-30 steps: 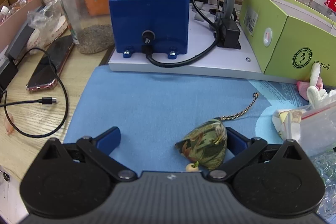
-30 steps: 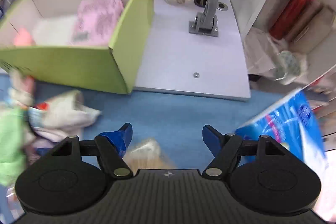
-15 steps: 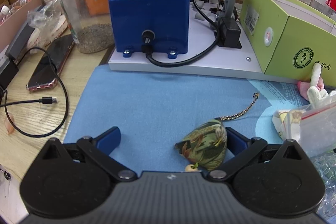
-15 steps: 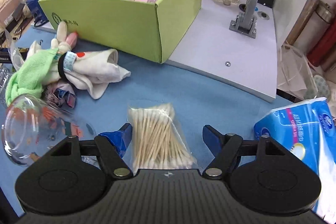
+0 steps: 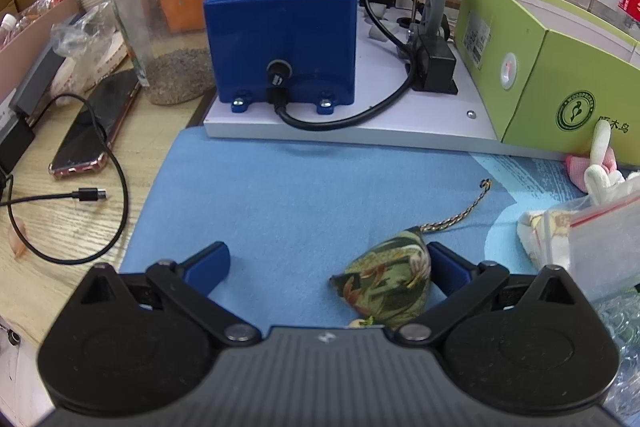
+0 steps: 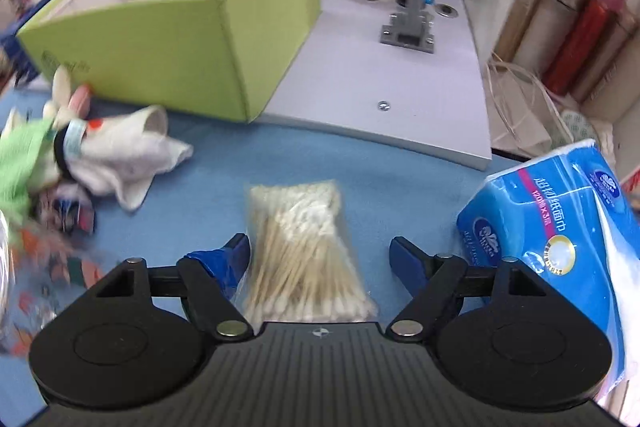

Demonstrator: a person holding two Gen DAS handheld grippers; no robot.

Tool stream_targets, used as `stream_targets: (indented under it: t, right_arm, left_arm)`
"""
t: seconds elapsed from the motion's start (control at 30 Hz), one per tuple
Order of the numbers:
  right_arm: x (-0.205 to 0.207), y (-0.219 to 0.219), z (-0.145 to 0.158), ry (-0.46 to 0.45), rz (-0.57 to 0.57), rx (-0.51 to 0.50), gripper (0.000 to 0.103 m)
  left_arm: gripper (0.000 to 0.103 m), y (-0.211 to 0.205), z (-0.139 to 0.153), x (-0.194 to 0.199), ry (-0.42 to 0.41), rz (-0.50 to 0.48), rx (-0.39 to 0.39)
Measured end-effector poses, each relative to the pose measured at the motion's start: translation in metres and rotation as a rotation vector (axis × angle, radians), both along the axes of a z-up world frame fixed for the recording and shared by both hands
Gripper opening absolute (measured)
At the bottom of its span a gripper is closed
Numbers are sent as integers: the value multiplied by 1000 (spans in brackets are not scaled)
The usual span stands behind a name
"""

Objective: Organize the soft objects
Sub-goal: 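Close the left tool on the pouch while the right tool grips the cotton swab bag, then lower the pouch into the green box with the left tool while the right tool releases the swabs there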

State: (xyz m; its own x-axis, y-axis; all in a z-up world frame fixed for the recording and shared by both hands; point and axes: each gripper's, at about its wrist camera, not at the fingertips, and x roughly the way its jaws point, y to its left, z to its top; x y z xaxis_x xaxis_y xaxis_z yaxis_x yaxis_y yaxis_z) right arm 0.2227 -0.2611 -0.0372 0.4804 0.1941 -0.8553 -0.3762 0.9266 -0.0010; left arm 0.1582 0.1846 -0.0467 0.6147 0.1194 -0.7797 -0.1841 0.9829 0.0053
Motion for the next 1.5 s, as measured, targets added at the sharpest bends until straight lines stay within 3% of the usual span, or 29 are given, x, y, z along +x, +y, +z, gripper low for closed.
stream_targets:
  t: [0.2,0.4,0.43,0.47,0.53,0.6,0.63,0.77,0.87,1.07,1.17,1.3,1.5]
  right_arm:
    - [-18,-8,-5,-93,-22,38,69]
    - [-18,-7,-5,-105,-46,37,72]
    - [-18,-8,-4,-104,-45,38,72]
    - [-19,-8,-5,-104,-48,41,71]
    - [-22,-8,-4,-120,-56,53,54]
    - [-27,-10,0,-123,-52,94,29]
    - [-29,-14,3,-111,-61,134,27]
    - [-46,-19,25,-168,-61,178,27]
    - [-52,-25,55,-216,-69,270,27]
    - [-24,7,124,-364,-6,335,27]
    - [8,33,137,-391,30,345,27]
    - [53,65,130,-355,57,356,28]
    - [93,101,90,-265,108,330,29]
  left_arm:
    - [102,-8,0,-5,-13,-110,12]
    - [100,-6,0,-5,-10,-110,-3]
    - [90,-6,2,-8,-20,-108,-5]
    - [66,-5,5,-11,-31,-108,-14]
    - [38,-1,13,-18,-34,-102,-56]
    - [38,7,18,-24,-28,-67,-91]
    - [38,11,21,-28,-29,-57,-101]
    - [38,26,43,-46,-58,-35,-166]
    - [38,27,74,-42,-105,-64,-182]
    - [38,-16,149,16,-239,-200,-190]
    - [38,-43,167,54,-268,-265,-213]
    - [38,-77,169,101,-269,-320,-224]
    - [41,-95,130,151,-174,-333,-216]
